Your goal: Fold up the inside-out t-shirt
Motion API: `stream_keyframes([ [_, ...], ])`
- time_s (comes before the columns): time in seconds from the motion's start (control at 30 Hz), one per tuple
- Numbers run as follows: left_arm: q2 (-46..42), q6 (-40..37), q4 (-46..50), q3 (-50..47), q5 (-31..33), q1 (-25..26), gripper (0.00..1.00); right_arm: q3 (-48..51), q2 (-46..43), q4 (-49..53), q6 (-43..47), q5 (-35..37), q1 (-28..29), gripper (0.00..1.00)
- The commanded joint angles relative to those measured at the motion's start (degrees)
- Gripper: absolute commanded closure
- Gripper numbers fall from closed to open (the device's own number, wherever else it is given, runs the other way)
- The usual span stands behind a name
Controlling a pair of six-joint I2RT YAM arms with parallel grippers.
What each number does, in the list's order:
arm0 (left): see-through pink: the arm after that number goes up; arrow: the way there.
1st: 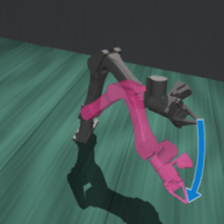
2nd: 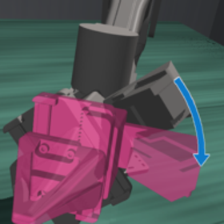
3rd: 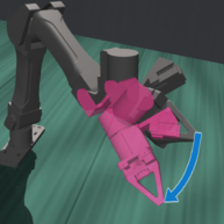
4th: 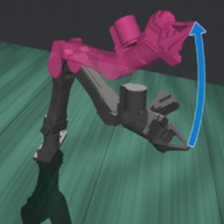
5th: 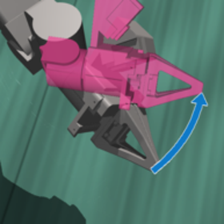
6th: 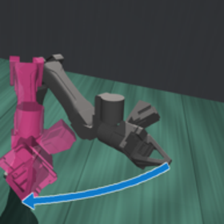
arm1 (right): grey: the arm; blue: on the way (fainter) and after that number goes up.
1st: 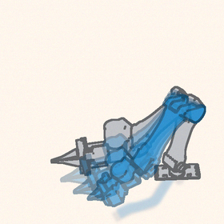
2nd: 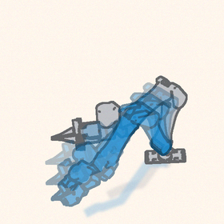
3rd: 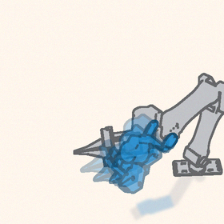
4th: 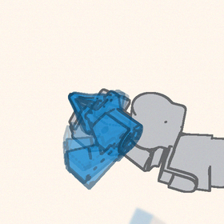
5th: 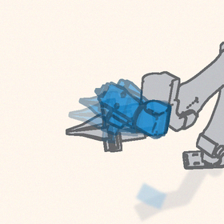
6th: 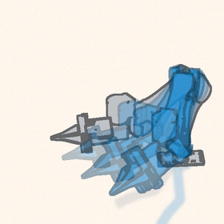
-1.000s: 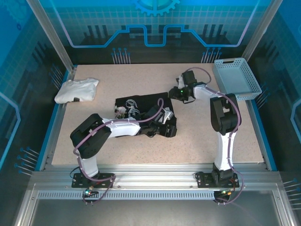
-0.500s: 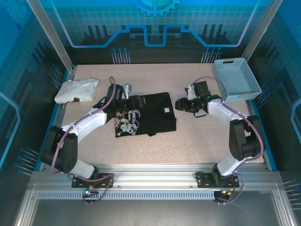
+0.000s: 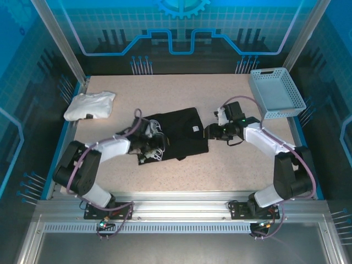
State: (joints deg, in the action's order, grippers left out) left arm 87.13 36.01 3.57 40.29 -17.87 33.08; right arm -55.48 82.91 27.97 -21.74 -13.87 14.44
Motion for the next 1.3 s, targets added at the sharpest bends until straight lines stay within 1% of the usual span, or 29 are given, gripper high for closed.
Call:
stream_keyframes([
  [0.0,-1.7,7.7,-5.3,1.9,-8.3,8.7,0.25,1.2,-4.0,5.8,1.7,2.8,-2.9,0.43],
  [0.03,-2.4,7.6,-5.6,3.5,-8.3,8.9,0.25,2.1,-5.4,5.8,1.2,3.2,-3.4,0.42],
  [0.1,-4.7,4.1,-5.6,5.6,-6.7,7.4,0.24,4.3,-7.4,4.6,-0.3,2.6,-3.6,0.40],
  [0.17,-5.6,0.5,-3.9,7.9,-3.4,3.8,0.21,7.7,-8.4,1.8,-2.6,0.3,-3.0,0.39],
  [0.2,-4.7,-0.6,-3.3,9.4,-2.6,1.1,0.20,8.6,-8.2,0.3,-3.5,-0.3,-2.3,0.38],
  [0.27,-0.5,-3.1,-0.6,13.9,-1.3,-3.7,0.19,8.8,-6.2,-1.3,-4.9,1.4,-0.9,0.35],
  [0.3,2.7,-5.6,1.8,16.6,-0.1,-5.8,0.19,8.7,-4.6,-2.5,-5.7,1.6,-0.5,0.34],
  [0.33,6.3,-7.9,5.3,20.4,2.2,-7.1,0.18,8.7,-2.8,-4.3,-6.7,2.0,-0.1,0.32],
  [0.43,17.3,-13.4,12.5,30.7,4.3,-10.0,0.17,7.1,2.3,-7.7,-9.3,3.8,0.1,0.29],
  [0.53,26.0,-17.9,17.6,39.6,4.0,-11.4,0.16,5.4,7.0,-8.9,-11.1,6.0,0.4,0.27],
  [0.6,30.1,-20.4,20.7,44.5,3.1,-11.8,0.14,4.6,9.5,-9.6,-12.2,6.7,0.8,0.26],
  [0.7,34.0,-23.0,22.4,48.8,0.8,-12.1,0.12,3.1,12.4,-12.0,-13.6,5.7,2.3,0.26],
  [0.8,37.6,-24.1,22.8,51.6,-1.4,-12.1,0.11,1.5,15.2,-14.1,-15.0,5.4,3.8,0.25],
  [0.87,40.1,-24.4,24.9,54.1,-2.2,-12.2,0.12,0.3,16.8,-15.0,-15.7,5.7,4.2,0.25],
  [0.97,41.6,-24.3,25.6,55.2,-4.0,-12.6,0.14,-1.2,18.6,-16.2,-16.7,6.1,4.4,0.26],
  [1.07,42.2,-24.3,25.8,55.5,-6.8,-13.4,0.20,-2.9,20.3,-18.8,-17.3,4.2,4.5,0.30],
  [1.17,42.8,-23.9,25.9,56.0,-10.3,-14.3,0.32,-5.2,21.5,-19.4,-17.5,3.1,5.1,0.34],
  [1.27,43.1,-23.6,25.4,55.9,-11.4,-14.8,0.45,-6.9,22.5,-18.7,-17.6,3.2,5.6,0.38],
])
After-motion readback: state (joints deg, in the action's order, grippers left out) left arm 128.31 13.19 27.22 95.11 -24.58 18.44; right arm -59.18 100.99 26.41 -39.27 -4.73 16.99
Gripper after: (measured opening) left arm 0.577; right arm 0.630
